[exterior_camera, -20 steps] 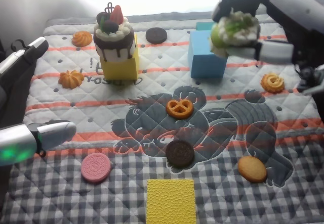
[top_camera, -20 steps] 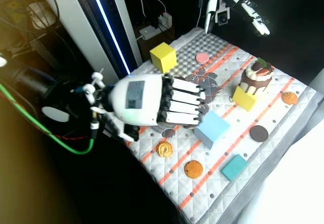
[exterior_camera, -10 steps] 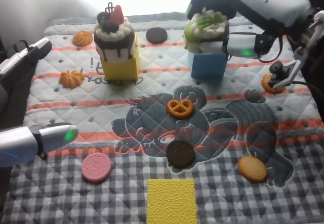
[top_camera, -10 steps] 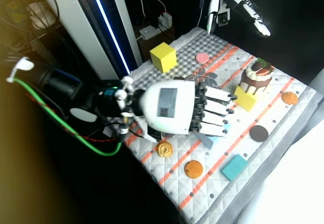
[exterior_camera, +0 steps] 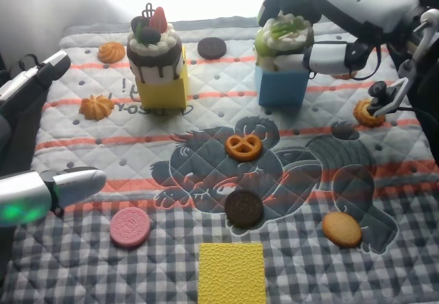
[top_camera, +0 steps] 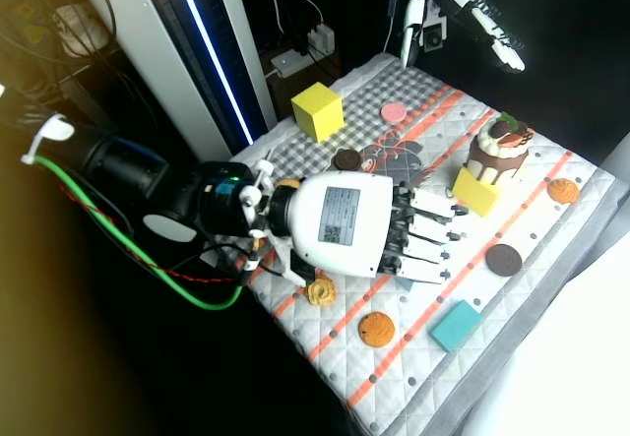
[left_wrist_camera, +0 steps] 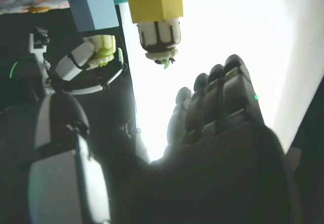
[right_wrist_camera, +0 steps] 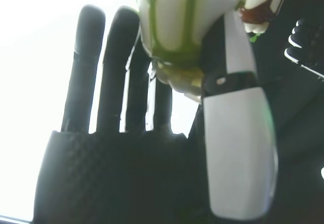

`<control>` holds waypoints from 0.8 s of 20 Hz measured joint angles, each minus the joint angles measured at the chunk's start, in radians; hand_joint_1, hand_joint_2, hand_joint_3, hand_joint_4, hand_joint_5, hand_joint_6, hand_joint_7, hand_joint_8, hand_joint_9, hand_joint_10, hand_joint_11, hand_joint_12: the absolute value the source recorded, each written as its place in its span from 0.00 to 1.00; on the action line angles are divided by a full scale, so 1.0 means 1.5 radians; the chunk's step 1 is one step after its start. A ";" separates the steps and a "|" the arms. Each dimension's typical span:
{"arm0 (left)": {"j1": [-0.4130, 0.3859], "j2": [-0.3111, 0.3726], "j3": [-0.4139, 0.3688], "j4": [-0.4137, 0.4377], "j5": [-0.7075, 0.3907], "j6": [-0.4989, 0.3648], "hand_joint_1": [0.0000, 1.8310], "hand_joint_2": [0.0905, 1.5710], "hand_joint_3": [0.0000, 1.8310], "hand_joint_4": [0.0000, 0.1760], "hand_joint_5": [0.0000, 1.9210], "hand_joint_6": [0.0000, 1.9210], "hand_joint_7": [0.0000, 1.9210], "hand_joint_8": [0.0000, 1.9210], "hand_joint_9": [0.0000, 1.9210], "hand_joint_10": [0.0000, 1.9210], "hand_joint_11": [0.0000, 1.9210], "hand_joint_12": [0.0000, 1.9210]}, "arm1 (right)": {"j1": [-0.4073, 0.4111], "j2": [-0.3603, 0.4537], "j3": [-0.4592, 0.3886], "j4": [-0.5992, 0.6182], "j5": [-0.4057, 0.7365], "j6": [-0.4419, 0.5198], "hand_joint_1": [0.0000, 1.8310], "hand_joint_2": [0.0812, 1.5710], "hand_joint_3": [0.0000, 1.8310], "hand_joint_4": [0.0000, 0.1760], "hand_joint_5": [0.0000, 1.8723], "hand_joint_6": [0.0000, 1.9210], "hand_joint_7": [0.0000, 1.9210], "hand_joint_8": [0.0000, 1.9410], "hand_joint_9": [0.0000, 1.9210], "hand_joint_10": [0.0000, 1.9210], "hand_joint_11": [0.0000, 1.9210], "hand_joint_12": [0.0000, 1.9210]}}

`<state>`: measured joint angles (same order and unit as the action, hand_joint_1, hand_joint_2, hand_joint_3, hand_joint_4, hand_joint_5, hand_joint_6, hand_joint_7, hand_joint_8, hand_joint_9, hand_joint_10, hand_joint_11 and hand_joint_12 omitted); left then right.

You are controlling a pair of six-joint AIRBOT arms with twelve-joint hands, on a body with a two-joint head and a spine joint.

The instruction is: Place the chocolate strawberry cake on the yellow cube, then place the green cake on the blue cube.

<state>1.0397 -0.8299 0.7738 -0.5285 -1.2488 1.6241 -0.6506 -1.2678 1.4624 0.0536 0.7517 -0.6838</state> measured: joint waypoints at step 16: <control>0.008 -0.001 0.000 0.000 -0.005 -0.014 0.41 0.56 0.00 0.54 0.03 0.00 0.05 0.00 0.00 0.00 0.00 0.00 | -0.003 -0.014 0.016 0.039 -0.036 0.005 0.67 0.70 0.00 0.00 0.36 0.12 0.32 0.17 0.30 0.31 0.21 0.64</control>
<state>1.0512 -0.8318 0.7738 -0.5282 -1.2568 1.6024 -0.6548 -1.2884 1.4857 0.1123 0.6975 -0.6762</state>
